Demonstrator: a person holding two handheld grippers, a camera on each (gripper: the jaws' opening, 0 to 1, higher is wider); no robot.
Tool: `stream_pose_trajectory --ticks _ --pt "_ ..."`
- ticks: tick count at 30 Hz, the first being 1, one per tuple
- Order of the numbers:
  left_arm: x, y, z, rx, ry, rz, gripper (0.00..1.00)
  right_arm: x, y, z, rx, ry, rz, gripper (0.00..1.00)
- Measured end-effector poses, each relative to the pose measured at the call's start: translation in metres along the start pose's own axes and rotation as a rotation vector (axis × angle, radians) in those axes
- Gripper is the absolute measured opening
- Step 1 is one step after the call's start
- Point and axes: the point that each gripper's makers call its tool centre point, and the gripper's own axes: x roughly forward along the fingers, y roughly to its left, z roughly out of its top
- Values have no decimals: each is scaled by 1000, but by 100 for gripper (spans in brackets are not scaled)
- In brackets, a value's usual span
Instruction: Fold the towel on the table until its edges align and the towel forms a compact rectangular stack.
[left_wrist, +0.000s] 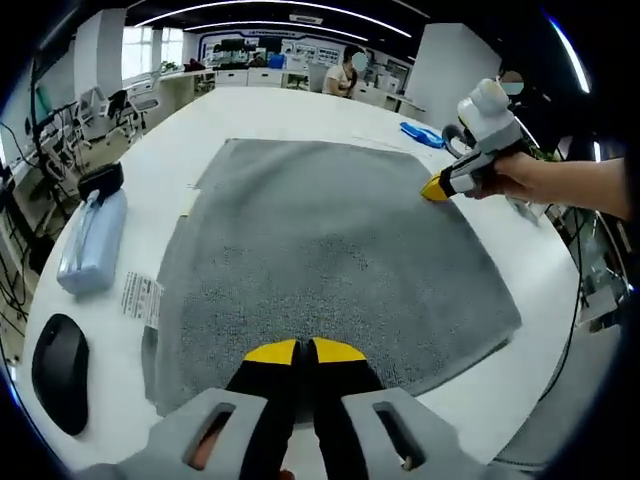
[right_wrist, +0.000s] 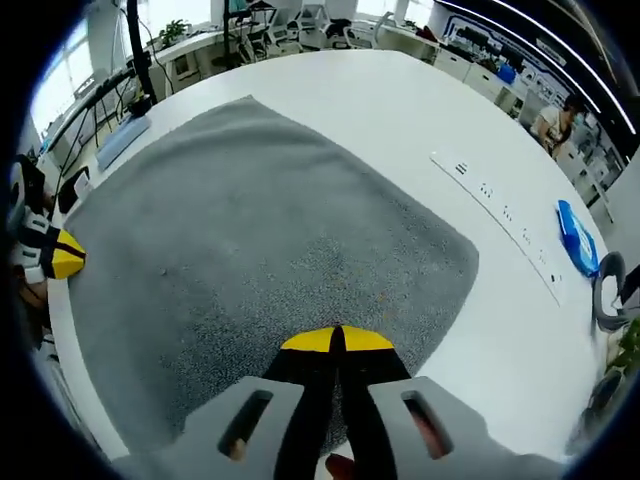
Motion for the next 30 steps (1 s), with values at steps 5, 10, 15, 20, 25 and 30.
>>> stream_pose_trajectory --ticks 5,10,15,20,25,30 --pt "1 -1 1 158 0 24 2 -1 0 -1 -12 5 5 0" --pt "3 -5 1 288 12 36 1 -2 -1 -5 19 33 -2 0" --pt "4 -3 3 266 54 -1 1 -6 0 -13 -1 78 -11 0" --pt "7 -7 7 386 51 -15 0 -11 -3 -25 -42 134 -48 0" --pt "10 -8 9 378 99 -12 0 -15 -4 -33 -68 146 -67 0" --pt "11 -9 9 426 118 1 0 -19 -5 -41 -46 135 -73 0"
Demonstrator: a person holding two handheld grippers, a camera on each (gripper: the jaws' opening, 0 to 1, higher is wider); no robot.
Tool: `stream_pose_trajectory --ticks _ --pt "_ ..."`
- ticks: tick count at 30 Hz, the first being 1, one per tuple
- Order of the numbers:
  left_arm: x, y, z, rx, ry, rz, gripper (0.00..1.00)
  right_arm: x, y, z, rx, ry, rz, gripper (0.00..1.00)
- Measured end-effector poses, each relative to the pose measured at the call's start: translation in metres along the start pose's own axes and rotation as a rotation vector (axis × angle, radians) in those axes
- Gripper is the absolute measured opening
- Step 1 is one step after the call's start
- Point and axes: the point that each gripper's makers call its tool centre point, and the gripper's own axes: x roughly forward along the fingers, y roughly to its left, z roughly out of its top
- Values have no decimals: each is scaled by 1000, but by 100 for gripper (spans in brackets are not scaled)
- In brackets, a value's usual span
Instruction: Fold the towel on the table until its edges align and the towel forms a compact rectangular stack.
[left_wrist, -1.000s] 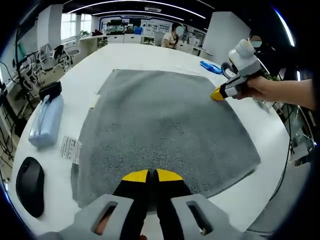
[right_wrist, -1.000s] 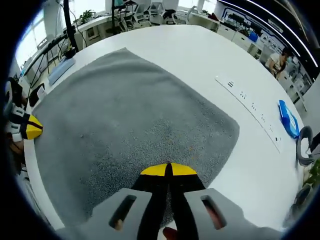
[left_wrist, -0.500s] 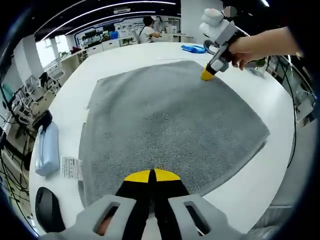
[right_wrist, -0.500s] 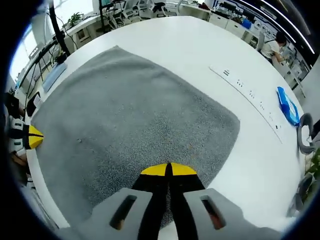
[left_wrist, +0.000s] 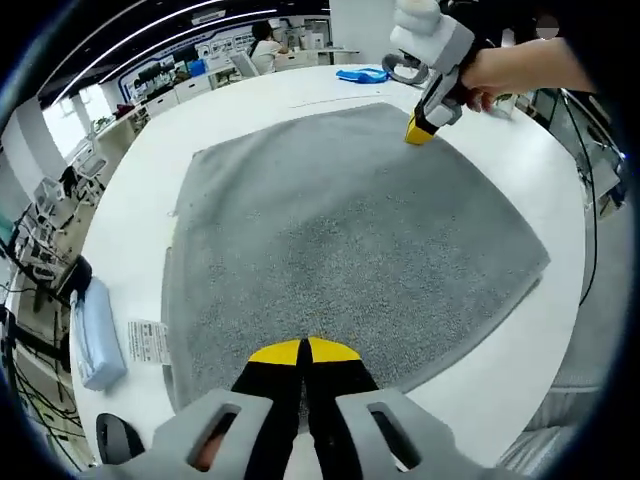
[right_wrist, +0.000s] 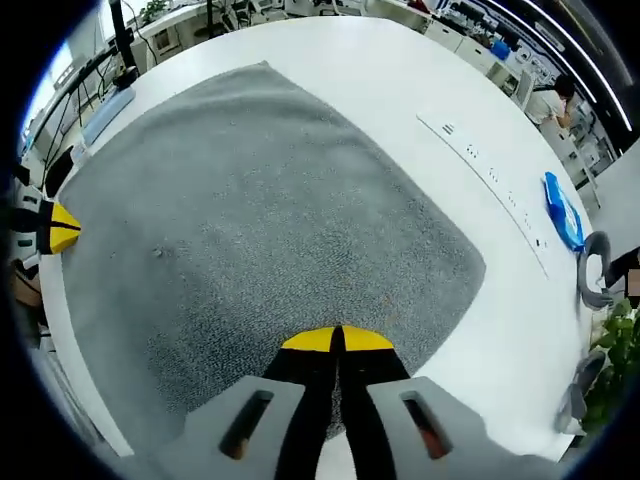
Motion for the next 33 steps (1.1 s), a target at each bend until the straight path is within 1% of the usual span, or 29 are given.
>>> stream_pose_trajectory --ticks 4,6,8,10,13,18,21,25,29,33 --pt "1 2 1 2 18 -19 0 -2 0 -4 15 -19 -1 0" --pt "2 1 1 16 34 -30 0 -2 1 -5 18 -27 -2 0" --pt "3 0 2 39 48 -34 0 -2 0 -6 23 -25 -4 0" --pt "4 1 4 54 54 -40 0 -4 1 -10 37 -17 -9 0" --pt "6 1 6 70 58 -48 0 -7 1 -17 28 -16 -25 0" --pt "8 0 9 109 71 -61 0 -11 2 -26 -2 -36 -65 0" --pt "10 1 11 127 73 -67 0 -12 2 -31 -10 -29 -72 0" --pt "11 0 12 148 73 -71 0 -14 1 -38 0 -28 -66 0" --pt "13 -2 15 184 86 -71 0 -18 3 -46 47 -37 -48 0" --pt "16 -2 18 189 94 -62 0 -21 6 -53 44 -26 -38 0"
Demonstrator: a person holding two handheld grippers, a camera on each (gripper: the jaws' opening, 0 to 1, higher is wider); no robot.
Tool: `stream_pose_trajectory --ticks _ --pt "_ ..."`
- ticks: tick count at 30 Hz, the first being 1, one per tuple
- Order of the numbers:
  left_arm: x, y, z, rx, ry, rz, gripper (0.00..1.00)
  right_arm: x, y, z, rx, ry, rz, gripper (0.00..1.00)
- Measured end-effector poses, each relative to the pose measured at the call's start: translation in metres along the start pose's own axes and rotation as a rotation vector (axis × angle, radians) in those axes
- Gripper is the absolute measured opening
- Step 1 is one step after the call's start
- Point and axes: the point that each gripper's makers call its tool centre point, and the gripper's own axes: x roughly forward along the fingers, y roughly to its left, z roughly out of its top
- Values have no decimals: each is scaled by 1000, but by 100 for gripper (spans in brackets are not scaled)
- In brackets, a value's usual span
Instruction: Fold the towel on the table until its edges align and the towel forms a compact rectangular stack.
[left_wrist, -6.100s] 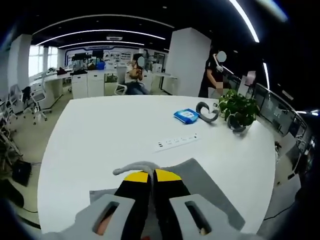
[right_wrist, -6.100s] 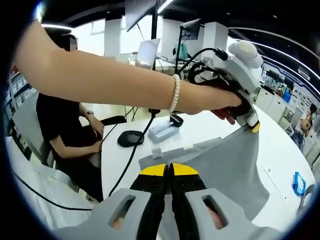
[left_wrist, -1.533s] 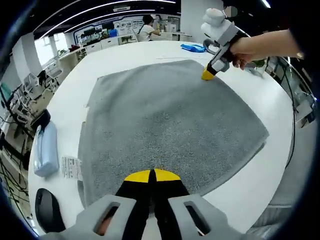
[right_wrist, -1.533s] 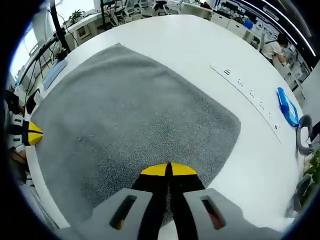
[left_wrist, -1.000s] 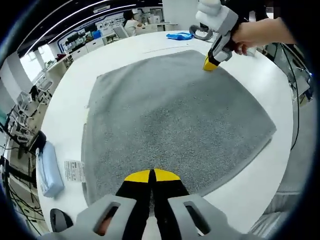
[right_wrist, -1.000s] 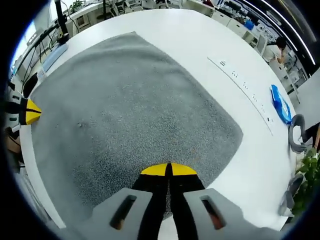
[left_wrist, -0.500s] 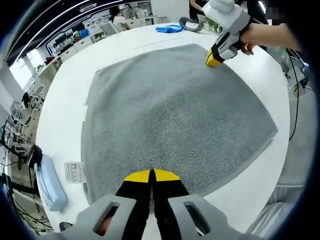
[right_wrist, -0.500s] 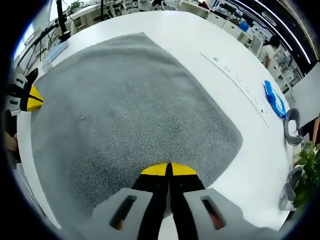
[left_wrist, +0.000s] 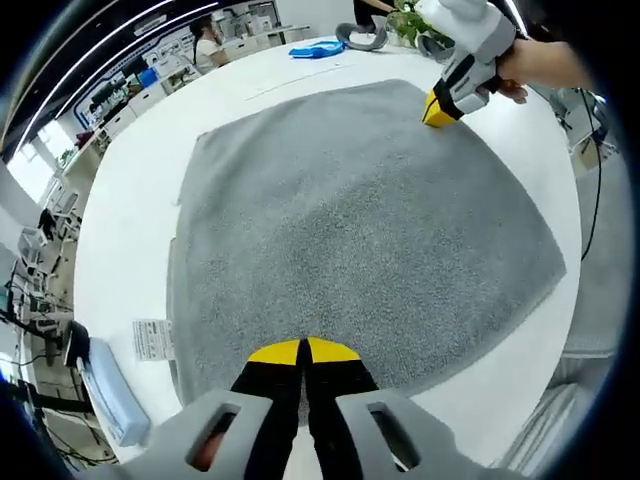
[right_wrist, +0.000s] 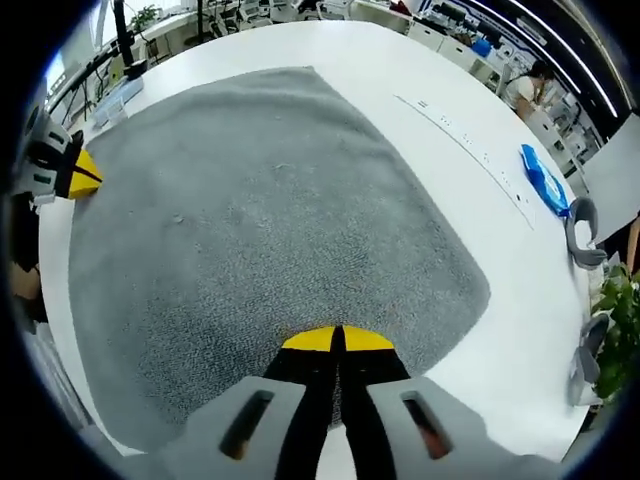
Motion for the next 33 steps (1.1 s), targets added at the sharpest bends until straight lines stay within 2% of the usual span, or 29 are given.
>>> stream_pose_trajectory --ticks 4,8,14,19,33 --pt "-1 -1 0 15 7 7 0 -2 1 -5 25 -25 -14 0" --pt "0 1 1 -11 -9 -5 0 -4 3 -9 -16 -50 -37 0" --pt "1 0 2 -26 -13 -12 0 -6 4 -14 -12 -38 -37 0" --pt "3 0 6 9 -2 5 0 -10 6 -22 19 -48 -37 0" --pt "6 1 11 53 13 0 0 -17 13 -38 65 -66 -56 0"
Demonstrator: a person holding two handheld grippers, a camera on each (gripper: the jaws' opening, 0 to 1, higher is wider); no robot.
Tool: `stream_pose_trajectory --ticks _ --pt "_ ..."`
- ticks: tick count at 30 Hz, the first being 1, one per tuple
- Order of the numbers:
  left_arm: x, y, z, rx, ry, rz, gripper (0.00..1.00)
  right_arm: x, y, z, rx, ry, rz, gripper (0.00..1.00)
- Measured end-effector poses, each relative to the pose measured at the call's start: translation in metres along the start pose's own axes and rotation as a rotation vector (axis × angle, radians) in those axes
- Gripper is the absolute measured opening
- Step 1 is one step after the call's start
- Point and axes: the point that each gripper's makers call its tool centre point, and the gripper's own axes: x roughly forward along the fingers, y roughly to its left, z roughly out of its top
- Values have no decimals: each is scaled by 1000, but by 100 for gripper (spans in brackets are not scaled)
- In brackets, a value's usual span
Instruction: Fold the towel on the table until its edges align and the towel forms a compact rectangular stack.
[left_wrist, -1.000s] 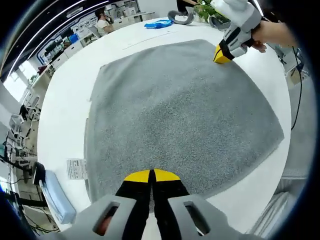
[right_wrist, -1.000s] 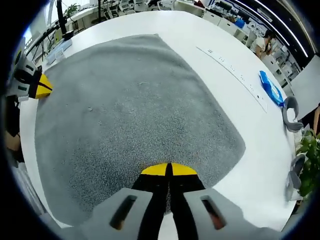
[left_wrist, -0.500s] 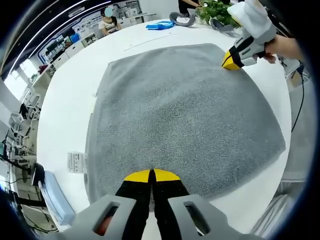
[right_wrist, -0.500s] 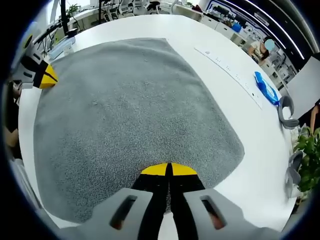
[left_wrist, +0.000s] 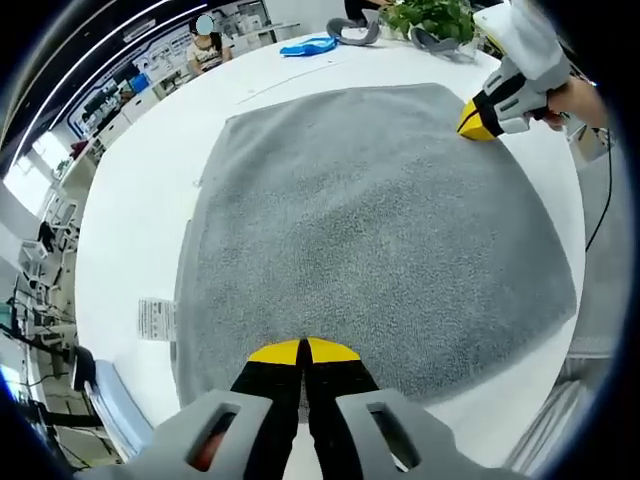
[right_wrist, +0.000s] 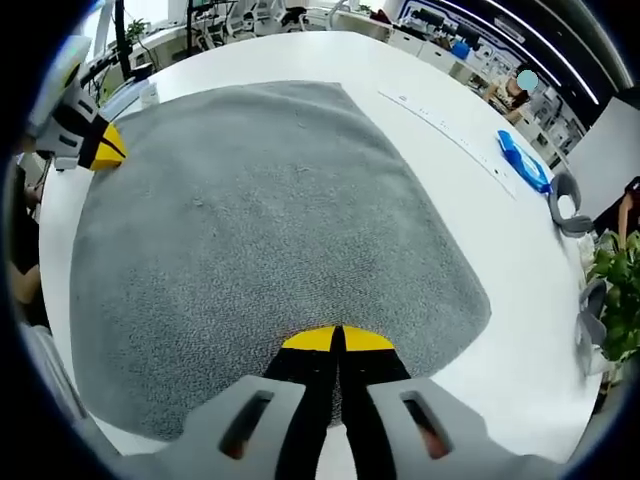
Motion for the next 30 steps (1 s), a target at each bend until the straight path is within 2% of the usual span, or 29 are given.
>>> stream_pose_trajectory --ticks 19,22,30 --pt "8 6 15 63 21 -2 0 -18 13 -24 160 -105 1 0" --pt "10 7 17 75 26 1 0 -21 17 -29 166 -129 -10 0" --pt "14 11 23 73 25 -3 0 -25 22 -33 169 -135 -10 0"
